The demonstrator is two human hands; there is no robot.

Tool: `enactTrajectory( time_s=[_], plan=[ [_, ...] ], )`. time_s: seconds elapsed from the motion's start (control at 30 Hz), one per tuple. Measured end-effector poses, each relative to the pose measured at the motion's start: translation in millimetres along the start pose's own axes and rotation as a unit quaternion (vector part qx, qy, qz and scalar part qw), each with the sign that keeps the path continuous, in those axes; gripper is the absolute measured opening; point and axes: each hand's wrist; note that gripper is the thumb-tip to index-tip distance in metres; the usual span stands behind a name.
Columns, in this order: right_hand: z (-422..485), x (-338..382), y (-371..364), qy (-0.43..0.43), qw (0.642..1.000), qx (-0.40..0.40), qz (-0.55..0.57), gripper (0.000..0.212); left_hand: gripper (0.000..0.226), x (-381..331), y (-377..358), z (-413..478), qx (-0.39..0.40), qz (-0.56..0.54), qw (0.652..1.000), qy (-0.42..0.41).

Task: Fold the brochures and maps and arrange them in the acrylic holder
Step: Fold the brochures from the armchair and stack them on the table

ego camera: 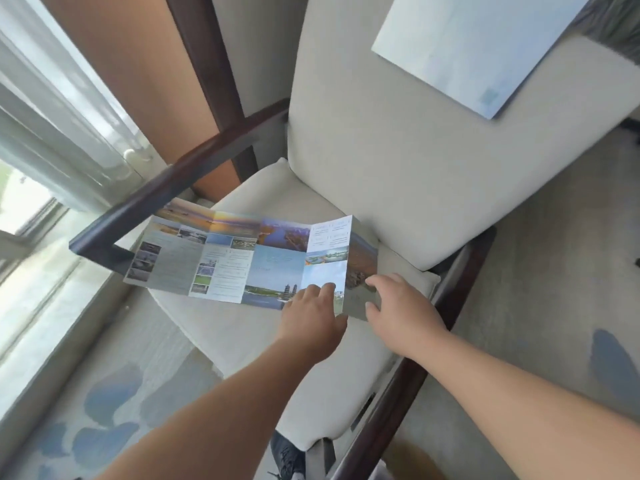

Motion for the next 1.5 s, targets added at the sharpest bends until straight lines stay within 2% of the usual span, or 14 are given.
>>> enactTrajectory(
  time_s=[0.27,0.43,0.53,0.6,0.73,0.87,0.93,1.03,1.1,1.2,1.27,1.33,1.43,1.5],
  plan=[
    [51,-44,-16,0.019,0.998,0.021,0.052,0.043,0.077,-21,-40,102,-0.014,0.004,0.996,0.087],
    [61,-66,-22,0.021,0.996,0.043,0.073,0.042,0.061,-36,-57,144,-0.044,-0.085,0.976,0.197],
    [61,-68,-19,0.033,0.995,0.052,0.082,0.041,0.031,-39,-53,147,-0.07,-0.088,0.967,0.227],
    [59,-65,-12,0.047,0.994,0.055,0.085,0.042,0.03,-38,-41,138,-0.095,-0.128,0.961,0.228],
    [51,-44,19,0.061,0.993,0.04,0.091,0.044,0.033,-33,8,95,-0.185,-0.255,0.929,0.197],
    [42,2,64,0.068,0.992,0.023,0.101,0.054,0.021,-30,66,31,-0.266,-0.372,0.883,0.108],
    [35,31,87,0.082,0.988,0.011,0.131,0.064,0.016,-34,96,-4,-0.28,-0.445,0.849,0.043],
    [20,75,116,0.108,0.973,-0.001,0.206,0.07,0.03,-41,132,-54,-0.262,-0.541,0.798,-0.04],
    [7,99,131,0.121,0.959,0.014,0.256,0.059,0.031,-44,152,-83,-0.274,-0.578,0.766,-0.07],
    [-16,130,143,0.131,0.933,0.052,0.33,0.027,0.028,-45,173,-118,-0.291,-0.626,0.719,-0.077],
    [-32,148,146,0.137,0.918,0.077,0.364,0.023,0.026,-43,183,-141,-0.301,-0.64,0.704,-0.064],
    [-46,163,146,0.14,0.916,0.08,0.368,0.031,0.025,-40,190,-163,-0.32,-0.624,0.712,-0.046],
    [-69,181,143,0.141,0.922,0.028,0.36,0.036,0.021,-30,194,-192,-0.399,-0.511,0.761,0.022],
    [-89,193,139,0.154,0.924,-0.004,0.351,0.033,0.015,-21,195,-212,-0.429,-0.45,0.78,0.068]
  ],
)
Point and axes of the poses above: each hand's wrist, its own z-axis towards the middle knuckle, its own y-axis out of the back of the hand, x = y × z, and after that the axes turned 7 degrees about x, right-handed
